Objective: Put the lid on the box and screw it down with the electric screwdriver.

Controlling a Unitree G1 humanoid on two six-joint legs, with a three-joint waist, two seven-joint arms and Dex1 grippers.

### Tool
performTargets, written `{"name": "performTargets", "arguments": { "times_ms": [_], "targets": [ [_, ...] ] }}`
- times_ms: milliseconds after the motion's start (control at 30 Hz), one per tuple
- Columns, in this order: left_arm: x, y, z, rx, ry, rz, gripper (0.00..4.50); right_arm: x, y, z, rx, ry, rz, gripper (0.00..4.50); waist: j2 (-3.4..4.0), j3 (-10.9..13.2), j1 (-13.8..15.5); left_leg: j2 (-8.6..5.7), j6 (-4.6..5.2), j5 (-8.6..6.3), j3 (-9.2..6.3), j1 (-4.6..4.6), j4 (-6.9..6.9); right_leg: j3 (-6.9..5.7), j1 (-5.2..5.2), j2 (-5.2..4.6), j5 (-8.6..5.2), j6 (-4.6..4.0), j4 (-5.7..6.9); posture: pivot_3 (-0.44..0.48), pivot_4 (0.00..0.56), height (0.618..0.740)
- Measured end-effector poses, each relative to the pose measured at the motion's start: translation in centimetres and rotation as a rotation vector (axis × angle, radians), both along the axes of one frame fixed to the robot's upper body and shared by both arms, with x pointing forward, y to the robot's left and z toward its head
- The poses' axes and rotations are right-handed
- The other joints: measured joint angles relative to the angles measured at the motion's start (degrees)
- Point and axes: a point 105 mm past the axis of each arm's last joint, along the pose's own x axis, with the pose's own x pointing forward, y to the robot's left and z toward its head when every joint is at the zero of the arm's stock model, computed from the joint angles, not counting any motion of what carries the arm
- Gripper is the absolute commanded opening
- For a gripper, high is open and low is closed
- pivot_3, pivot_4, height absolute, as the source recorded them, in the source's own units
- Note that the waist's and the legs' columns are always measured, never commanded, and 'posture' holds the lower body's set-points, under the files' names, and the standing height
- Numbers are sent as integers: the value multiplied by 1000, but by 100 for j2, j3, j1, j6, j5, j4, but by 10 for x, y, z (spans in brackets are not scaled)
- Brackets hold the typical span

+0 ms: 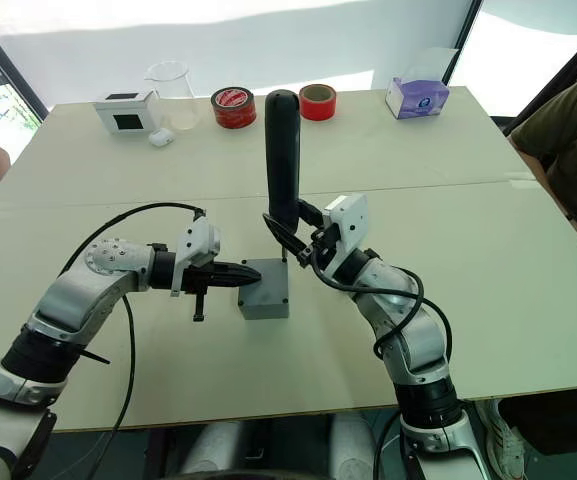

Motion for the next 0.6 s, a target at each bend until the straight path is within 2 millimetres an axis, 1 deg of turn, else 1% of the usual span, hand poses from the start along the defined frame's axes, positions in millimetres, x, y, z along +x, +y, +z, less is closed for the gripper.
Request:
{"name": "performTargets", "arguments": {
  "times_ms": [67, 167, 233, 400, 600],
  "targets": [
    [0, 0, -3, 13, -5, -2, 0, -2, -2, -6, -11, 18, -4, 1838, -1, -7, 1, 0, 11, -7, 0, 61, -13, -1, 62, 0, -3, 0, -16, 0, 150, 740],
    [1, 1, -7, 28, -7, 0, 0, -3, -4, -12, -21, 40, -16, 1838, -16, -35, -2, 2, 15, -13, 0, 135, -38, 0, 129, 0, -13, -5, -30, 0, 150, 740],
    [0, 2, -10, 34, -1, 2, 0, -3, -4, -15, -30, 51, -22, 1838, -22, -58, -3, 2, 14, -13, 1, 183, -81, -1, 152, -3, -16, -7, -64, 0, 150, 740],
    [1, 2, -13, 50, -3, 3, 0, -2, -2, -19, -45, 71, -33, 1838, -22, -137, -3, 3, 13, -12, 1, 192, -94, -1, 155, -3, -16, -7, -75, 0, 150, 740],
    [1, 1, -15, 53, -6, 1, 0, 2, 0, -21, -52, 86, -47, 1838, -24, -179, 5, 3, 13, -13, -1, 192, -97, -1, 157, -4, -16, -8, -82, 0, 150, 740]
  ]
}}
